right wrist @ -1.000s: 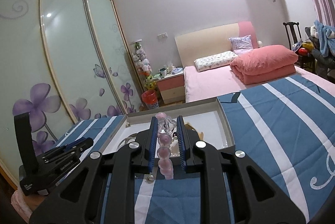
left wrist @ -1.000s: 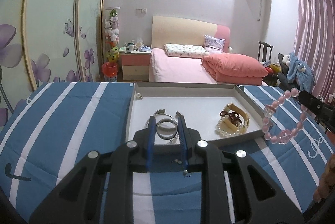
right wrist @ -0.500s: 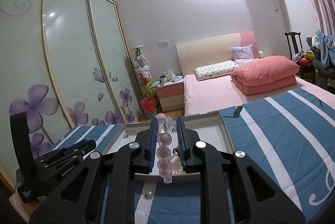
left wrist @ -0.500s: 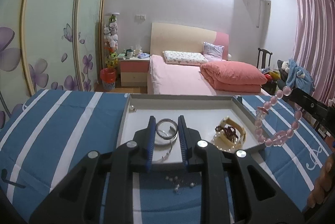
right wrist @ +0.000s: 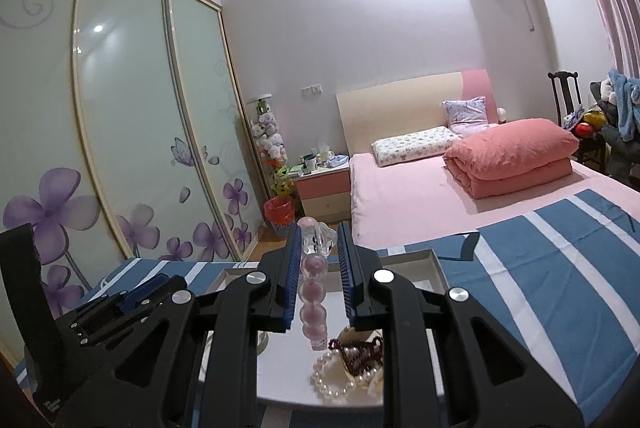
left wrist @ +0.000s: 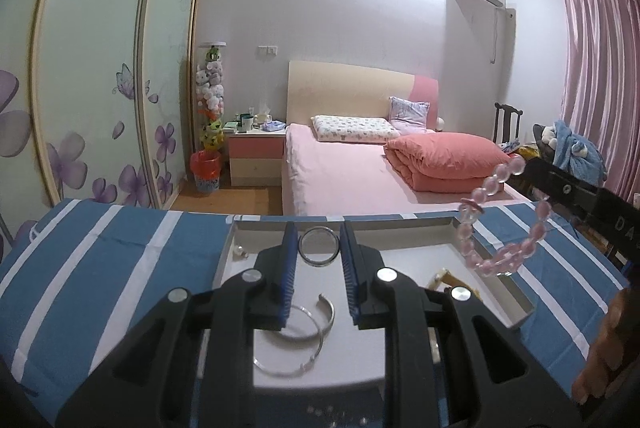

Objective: Organize jewelry
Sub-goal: 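Carry the pink bracelet with the right gripper into the tray while the left drops the ring there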

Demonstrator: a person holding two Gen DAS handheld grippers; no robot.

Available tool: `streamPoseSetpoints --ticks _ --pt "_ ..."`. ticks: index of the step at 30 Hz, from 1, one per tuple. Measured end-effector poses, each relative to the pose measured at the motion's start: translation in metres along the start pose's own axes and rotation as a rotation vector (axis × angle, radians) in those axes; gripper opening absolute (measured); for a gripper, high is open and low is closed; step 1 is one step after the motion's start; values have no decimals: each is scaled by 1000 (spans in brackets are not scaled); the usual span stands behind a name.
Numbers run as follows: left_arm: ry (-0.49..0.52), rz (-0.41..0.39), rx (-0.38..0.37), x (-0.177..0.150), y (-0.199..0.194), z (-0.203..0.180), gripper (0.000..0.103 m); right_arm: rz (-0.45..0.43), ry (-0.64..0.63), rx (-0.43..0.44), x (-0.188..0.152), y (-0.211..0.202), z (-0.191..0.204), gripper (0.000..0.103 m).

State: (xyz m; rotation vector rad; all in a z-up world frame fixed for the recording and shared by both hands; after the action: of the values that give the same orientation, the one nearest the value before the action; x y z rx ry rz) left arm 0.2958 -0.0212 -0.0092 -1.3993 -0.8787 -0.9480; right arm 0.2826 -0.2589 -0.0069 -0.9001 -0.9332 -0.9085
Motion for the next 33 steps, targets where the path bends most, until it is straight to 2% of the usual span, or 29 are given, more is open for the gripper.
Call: streamPoseSetpoints --ticks 7,14,15,18,22,24,25,26,27,33 --pt "3 54 -5 -12 35 -6 22 82 43 5 -20 33 -11 19" --pt "-13 97 -4 -28 53 1 22 142 68 10 -30 50 -19 20" --pt "-13 98 -5 -28 54 2 22 141 68 14 -30 49 -19 21" --pt "-13 99 -8 -29 54 1 22 137 70 12 -28 48 -19 39" --pt "-6 101 -12 -31 56 -1 22 136 70 4 -27 46 -19 40" --pt "-4 105 -17 -30 59 -1 24 141 74 5 -27 48 -20 40" --pt "-3 110 -21 -31 61 -2 29 142 73 3 -27 49 -20 40" --pt "-3 111 -22 -30 62 -2 40 142 71 2 -27 49 -20 40" --pt "-5 109 -22 -29 62 -2 44 143 70 2 -27 49 -20 40" --pt "-27 107 -30 -29 61 1 46 146 67 2 -27 49 -20 39"
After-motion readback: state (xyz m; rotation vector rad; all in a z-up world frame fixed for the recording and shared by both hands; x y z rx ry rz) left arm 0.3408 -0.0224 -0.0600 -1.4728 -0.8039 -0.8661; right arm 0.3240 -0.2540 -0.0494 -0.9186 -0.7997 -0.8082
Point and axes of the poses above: each gripper's, at about its wrist camera, not at the fingertips, and y roughly the way its jaws point, z to its left, x to its top, the point moved 5 cm from there along y, roughly the way its jaws point, and after that the axes turned 4 degrees about y, right-handed, at the moved point
